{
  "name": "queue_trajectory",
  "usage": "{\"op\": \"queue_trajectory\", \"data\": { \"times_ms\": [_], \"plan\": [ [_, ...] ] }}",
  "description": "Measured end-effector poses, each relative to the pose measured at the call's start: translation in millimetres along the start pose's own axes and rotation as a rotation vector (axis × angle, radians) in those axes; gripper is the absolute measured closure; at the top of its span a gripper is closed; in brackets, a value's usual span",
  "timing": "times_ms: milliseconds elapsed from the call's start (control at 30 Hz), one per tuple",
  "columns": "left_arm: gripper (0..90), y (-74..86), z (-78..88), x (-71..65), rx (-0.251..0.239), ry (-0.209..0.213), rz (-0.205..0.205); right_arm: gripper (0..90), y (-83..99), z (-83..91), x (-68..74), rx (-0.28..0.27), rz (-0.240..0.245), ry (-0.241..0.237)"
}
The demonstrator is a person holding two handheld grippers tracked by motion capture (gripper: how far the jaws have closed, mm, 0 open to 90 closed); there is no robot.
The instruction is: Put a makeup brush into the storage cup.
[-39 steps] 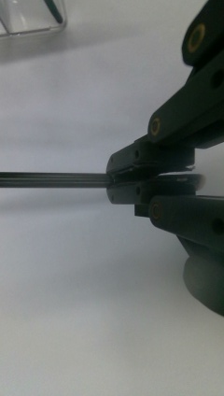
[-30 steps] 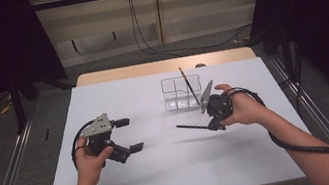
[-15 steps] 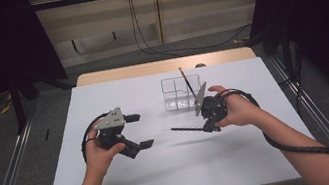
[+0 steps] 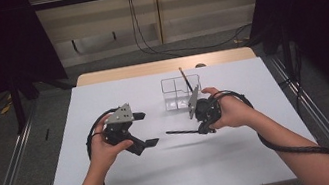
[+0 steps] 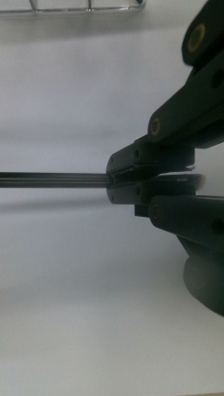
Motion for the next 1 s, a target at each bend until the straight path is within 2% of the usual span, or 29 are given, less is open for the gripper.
{"op": "queue_trajectory", "data": {
  "times_ms": [233, 333, 400, 567, 700, 833, 967, 1000],
  "plan": [
    [0.0, -5.8, -9.2, 2.8, 0.092, 0.006, 0.000, 85.2, -2.2, 1.3, 1.0, -0.004, 0.007, 0.000],
    [0.0, -9.3, -12.5, 3.9, 0.116, 0.006, 0.011, 85.2, -2.8, 1.9, 1.7, -0.001, 0.004, -0.002],
    [0.0, -11.6, -15.8, 4.9, 0.136, 0.005, 0.032, 85.3, -3.3, 1.9, 1.3, -0.006, 0.016, -0.002],
    [0.0, -16.8, -24.2, 4.7, 0.211, 0.011, 0.026, 85.2, -5.3, 3.4, 1.7, -0.008, 0.019, -0.004],
    [0.0, -19.4, -29.8, 6.3, 0.233, 0.004, 0.065, 85.2, -6.7, 3.7, 2.2, -0.008, 0.023, -0.006],
    [0.2, -18.1, -35.0, 6.7, 0.288, 0.004, 0.071, 85.2, -9.1, 4.4, 3.1, -0.008, 0.024, -0.005],
    [6.3, -18.0, -37.8, 7.2, 0.324, 0.007, 0.063, 85.2, -10.5, 4.0, 2.9, -0.012, 0.029, -0.008],
    [10.2, -18.6, -37.8, 8.0, 0.330, 0.004, 0.054, 85.2, -10.8, 4.0, 3.2, -0.009, 0.028, -0.009]
  ]
}}
Point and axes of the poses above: each handheld gripper's, and its own axes: z roughly backward along the jaws, y roughly out of its underside, x roughly to its left, the point moved 3 cm from there along -z, roughly forward along the jaws, and after that the axes turned 13 degrees about y, right-handed, at the moved point
